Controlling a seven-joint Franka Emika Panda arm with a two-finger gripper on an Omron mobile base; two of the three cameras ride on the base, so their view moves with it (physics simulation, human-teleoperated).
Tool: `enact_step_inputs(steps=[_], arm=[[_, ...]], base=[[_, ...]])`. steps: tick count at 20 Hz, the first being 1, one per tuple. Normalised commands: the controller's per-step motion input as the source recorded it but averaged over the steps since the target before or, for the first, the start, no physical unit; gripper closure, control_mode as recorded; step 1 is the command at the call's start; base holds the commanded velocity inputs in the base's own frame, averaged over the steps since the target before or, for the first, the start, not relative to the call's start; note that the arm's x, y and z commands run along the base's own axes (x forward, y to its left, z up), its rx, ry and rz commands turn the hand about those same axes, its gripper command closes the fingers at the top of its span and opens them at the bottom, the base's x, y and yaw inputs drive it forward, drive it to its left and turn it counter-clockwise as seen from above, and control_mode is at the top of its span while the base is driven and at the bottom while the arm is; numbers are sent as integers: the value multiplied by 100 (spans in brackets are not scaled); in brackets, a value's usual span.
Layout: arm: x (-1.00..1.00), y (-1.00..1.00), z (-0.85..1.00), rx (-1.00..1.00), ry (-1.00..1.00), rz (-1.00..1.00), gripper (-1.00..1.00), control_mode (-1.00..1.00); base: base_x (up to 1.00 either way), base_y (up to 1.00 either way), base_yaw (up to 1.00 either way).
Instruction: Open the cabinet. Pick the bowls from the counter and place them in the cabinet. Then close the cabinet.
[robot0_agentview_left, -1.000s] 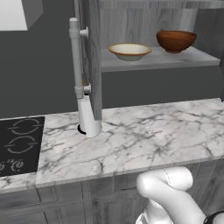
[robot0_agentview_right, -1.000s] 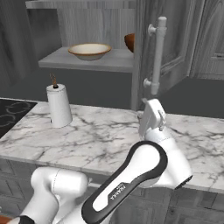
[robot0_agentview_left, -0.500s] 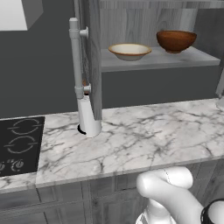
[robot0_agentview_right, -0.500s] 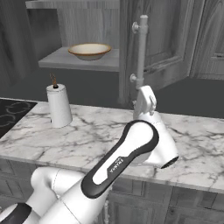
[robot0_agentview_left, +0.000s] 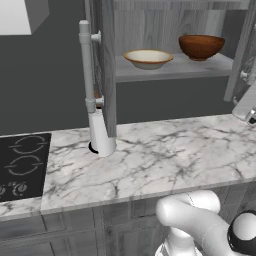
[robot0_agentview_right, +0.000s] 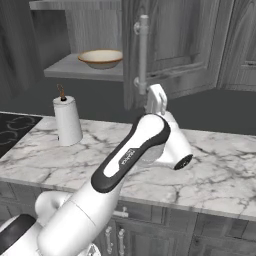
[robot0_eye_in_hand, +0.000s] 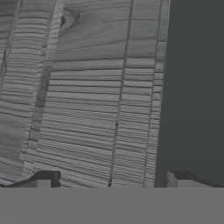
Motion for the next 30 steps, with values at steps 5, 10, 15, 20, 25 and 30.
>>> enact_step_inputs(steps=[5,10,15,20,25,30], arm=[[60,45,0,0,0,0,-100,-100],[60,38,0,0,7,-1,-100,-100],[64,33,11,-5,37,-4,-100,-100],[51,14,21,-7,32,-4,-100,-100],[35,0,18,-5,28,-4,-100,-100],[30,4,0,-2,3,-3,-100,-100]], base=[[0,0,0],[0,0,0],[0,0,0],[0,0,0],[0,0,0],[0,0,0]])
